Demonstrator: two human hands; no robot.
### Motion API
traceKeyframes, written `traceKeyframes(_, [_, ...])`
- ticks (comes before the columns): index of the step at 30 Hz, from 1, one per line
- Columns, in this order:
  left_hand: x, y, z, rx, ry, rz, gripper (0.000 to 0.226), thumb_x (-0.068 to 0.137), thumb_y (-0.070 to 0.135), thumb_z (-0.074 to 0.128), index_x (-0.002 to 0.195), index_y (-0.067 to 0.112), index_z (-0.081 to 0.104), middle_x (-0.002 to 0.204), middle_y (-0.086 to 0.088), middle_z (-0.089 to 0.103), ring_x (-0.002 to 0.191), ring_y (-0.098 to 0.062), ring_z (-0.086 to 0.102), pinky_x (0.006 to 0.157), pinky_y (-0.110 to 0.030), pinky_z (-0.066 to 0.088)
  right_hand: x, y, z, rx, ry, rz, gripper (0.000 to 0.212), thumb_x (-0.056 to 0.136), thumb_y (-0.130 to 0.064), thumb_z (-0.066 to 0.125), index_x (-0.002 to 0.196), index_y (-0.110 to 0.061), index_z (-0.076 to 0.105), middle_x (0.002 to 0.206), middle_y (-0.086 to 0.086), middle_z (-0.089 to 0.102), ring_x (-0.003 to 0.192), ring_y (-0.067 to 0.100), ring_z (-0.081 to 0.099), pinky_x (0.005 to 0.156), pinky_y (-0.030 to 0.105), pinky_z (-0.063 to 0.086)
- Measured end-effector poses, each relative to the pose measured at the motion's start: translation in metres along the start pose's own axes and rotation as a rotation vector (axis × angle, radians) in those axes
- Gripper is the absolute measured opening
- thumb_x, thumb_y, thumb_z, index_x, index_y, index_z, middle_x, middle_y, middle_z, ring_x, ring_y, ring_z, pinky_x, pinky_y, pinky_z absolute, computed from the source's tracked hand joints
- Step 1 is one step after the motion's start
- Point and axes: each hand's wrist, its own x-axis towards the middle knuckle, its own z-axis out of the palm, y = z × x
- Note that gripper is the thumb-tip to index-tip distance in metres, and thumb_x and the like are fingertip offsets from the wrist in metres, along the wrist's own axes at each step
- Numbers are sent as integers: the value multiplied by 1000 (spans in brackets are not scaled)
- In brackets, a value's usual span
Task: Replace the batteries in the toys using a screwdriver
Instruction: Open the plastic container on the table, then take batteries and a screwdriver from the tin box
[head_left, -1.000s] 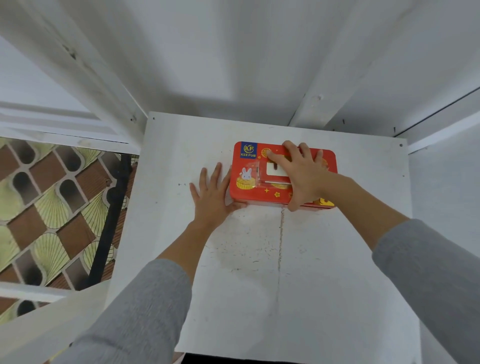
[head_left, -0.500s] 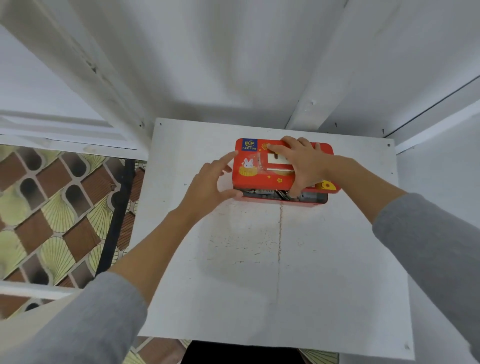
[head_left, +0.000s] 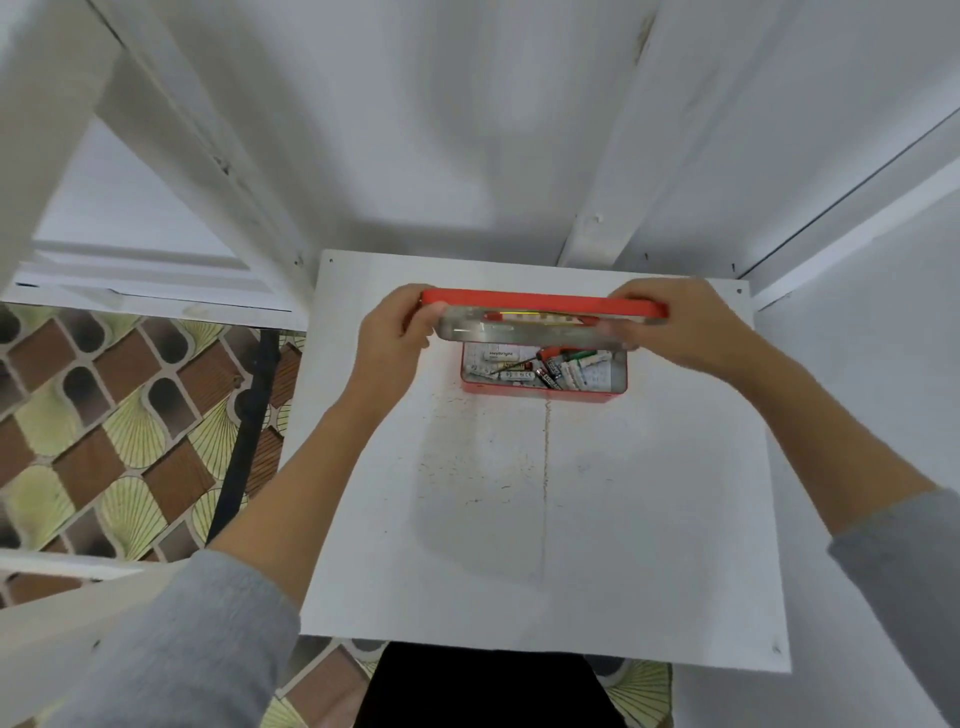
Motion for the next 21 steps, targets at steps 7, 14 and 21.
traceKeyframes(7, [-39,-19,28,-45,-16,-331,26,100,26,46,83,11,59,69,8,54,55,3,49,58,-10,38,-52,55,73,564,553,443,21,79,-15,71,76,-23,52,82,10,63,80,29,64,74,46,55])
traceKeyframes(14, [-88,-67,64,18,-79,-486,28,96,27,47,111,12,65,105,-16,45,94,-21,50,89,-38,48,-73,79,137,454,684,713,16,84,-15,66,88,0,62,75,2,58,70,14,51,52,0,35])
traceKeyframes(21, [-107,-81,72,111,-128,-581,30,93,0,40,120,0,53,108,-9,40,102,-25,48,95,-38,45,-88,102,172,345,449,685,19,85,-3,56,103,-6,64,106,15,58,89,21,57,77,17,36])
